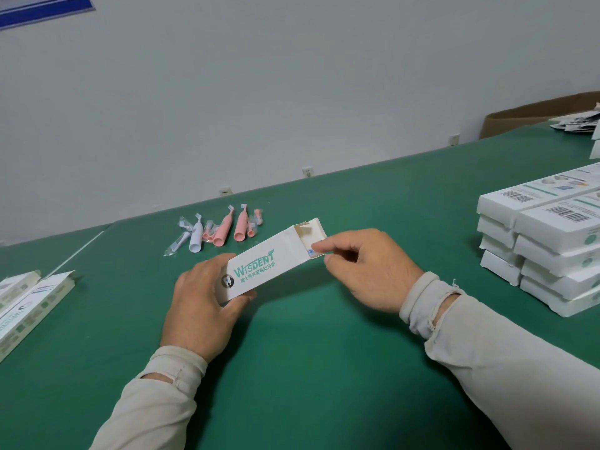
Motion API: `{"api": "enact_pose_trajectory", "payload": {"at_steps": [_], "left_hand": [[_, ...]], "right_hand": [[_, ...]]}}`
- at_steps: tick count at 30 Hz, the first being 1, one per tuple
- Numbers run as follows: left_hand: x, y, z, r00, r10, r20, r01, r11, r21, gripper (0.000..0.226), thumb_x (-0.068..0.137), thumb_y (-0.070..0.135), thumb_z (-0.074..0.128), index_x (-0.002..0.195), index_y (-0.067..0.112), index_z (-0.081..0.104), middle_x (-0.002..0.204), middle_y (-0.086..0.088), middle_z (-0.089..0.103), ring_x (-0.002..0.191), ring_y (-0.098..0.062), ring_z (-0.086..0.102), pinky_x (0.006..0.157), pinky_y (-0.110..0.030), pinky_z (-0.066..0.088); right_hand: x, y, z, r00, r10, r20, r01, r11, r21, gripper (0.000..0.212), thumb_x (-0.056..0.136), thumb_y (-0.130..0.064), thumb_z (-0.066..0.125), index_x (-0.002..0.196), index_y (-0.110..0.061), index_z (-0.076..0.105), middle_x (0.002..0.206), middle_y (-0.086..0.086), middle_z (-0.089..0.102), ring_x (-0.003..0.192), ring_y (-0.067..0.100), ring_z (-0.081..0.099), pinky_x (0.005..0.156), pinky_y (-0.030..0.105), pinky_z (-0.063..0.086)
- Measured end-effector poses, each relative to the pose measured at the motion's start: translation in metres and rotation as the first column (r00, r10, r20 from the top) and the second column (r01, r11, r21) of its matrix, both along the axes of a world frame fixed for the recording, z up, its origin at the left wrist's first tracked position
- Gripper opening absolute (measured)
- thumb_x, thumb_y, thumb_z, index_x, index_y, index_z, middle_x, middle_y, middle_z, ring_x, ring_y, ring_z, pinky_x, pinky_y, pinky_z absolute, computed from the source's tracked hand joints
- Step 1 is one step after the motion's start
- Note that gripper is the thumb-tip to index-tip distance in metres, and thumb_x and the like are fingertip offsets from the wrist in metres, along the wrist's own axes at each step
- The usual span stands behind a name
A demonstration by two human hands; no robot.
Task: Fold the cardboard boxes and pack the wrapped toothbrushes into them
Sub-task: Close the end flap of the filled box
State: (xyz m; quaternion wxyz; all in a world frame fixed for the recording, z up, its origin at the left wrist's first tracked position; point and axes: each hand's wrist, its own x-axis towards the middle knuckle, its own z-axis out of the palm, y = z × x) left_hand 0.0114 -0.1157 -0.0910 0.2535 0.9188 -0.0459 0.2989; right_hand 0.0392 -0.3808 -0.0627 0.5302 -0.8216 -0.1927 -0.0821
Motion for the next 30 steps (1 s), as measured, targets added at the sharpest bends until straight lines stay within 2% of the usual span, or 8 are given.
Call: {"api": "enact_pose_trajectory", "payload": {"at_steps": [6,9,11,14,17,21,25,30], "left_hand": [[0.002,0.005,-0.001,1.000,-0.007,-0.028,0.006,0.999,-0.041,0.053,0.075,0.024,0.084,0.119,0.040,0.058,0.105,0.013,0.060,0.106,-0.024,0.051,0.087,-0.034,0.037],[0.001,0.003,0.000,0.999,-0.029,-0.035,0.028,0.999,-0.020,0.054,0.075,0.026,0.084,0.116,0.046,0.055,0.104,0.017,0.058,0.105,-0.021,0.050,0.086,-0.033,0.036],[0.000,-0.001,0.000,0.999,-0.031,-0.025,0.031,0.999,0.015,0.054,0.075,0.027,0.084,0.118,0.044,0.056,0.105,0.020,0.056,0.105,-0.019,0.048,0.085,-0.031,0.034],[0.000,-0.002,0.001,0.999,-0.033,-0.026,0.034,0.998,0.045,0.055,0.075,0.026,0.084,0.121,0.040,0.057,0.106,0.020,0.056,0.105,-0.018,0.046,0.085,-0.030,0.033],[0.000,-0.001,0.000,0.998,-0.048,-0.039,0.050,0.998,0.045,0.055,0.076,0.026,0.084,0.122,0.040,0.058,0.107,0.021,0.057,0.106,-0.018,0.047,0.086,-0.029,0.033],[-0.001,-0.002,0.000,0.996,-0.072,-0.052,0.074,0.996,0.039,0.056,0.076,0.028,0.083,0.121,0.044,0.055,0.104,0.032,0.050,0.105,-0.015,0.045,0.086,-0.028,0.031],[-0.002,0.001,0.001,0.995,-0.082,-0.063,0.085,0.995,0.049,0.057,0.076,0.027,0.084,0.116,0.051,0.051,0.105,0.033,0.050,0.107,-0.016,0.046,0.087,-0.029,0.032],[-0.003,-0.001,0.002,0.994,-0.091,-0.066,0.094,0.994,0.047,0.059,0.077,0.029,0.083,0.115,0.056,0.047,0.106,0.038,0.048,0.107,-0.012,0.044,0.085,-0.027,0.032]], "right_hand": [[-0.002,0.001,0.002,0.972,0.163,-0.168,-0.142,0.981,0.131,0.036,0.092,-0.010,0.061,0.115,-0.037,0.070,0.063,-0.009,0.066,0.049,0.010,0.046,0.055,0.019,0.045],[0.002,-0.001,0.003,0.975,0.120,-0.186,-0.071,0.964,0.255,0.020,0.094,-0.013,0.063,0.098,-0.027,0.076,0.063,-0.004,0.066,0.047,0.011,0.048,0.050,0.018,0.043],[0.004,-0.002,0.003,0.993,0.040,-0.112,-0.010,0.965,0.261,0.014,0.094,-0.015,0.065,0.092,-0.022,0.076,0.063,-0.004,0.064,0.048,0.007,0.050,0.052,0.018,0.044],[0.005,-0.009,0.002,0.996,-0.015,0.083,0.021,0.998,-0.067,0.009,0.091,-0.030,0.069,0.095,-0.030,0.077,0.073,-0.011,0.069,0.066,0.005,0.060,0.070,0.021,0.051],[0.002,-0.015,0.008,0.992,0.049,0.117,-0.010,0.950,-0.311,0.019,0.092,-0.041,0.065,0.107,-0.035,0.076,0.084,-0.010,0.072,0.080,0.010,0.065,0.083,0.031,0.054],[-0.004,-0.013,0.018,0.958,0.106,0.267,0.027,0.892,-0.451,0.024,0.097,-0.040,0.056,0.116,-0.037,0.070,0.091,-0.006,0.070,0.087,0.019,0.062,0.081,0.038,0.052],[-0.005,-0.009,0.020,0.929,0.175,0.326,0.083,0.759,-0.645,0.024,0.102,-0.039,0.043,0.112,-0.033,0.063,0.096,-0.007,0.063,0.092,0.023,0.059,0.079,0.037,0.049],[-0.007,-0.009,0.019,0.937,0.144,0.317,0.081,0.797,-0.599,0.020,0.102,-0.038,0.043,0.107,-0.033,0.061,0.095,-0.009,0.062,0.088,0.021,0.057,0.079,0.038,0.049]]}}
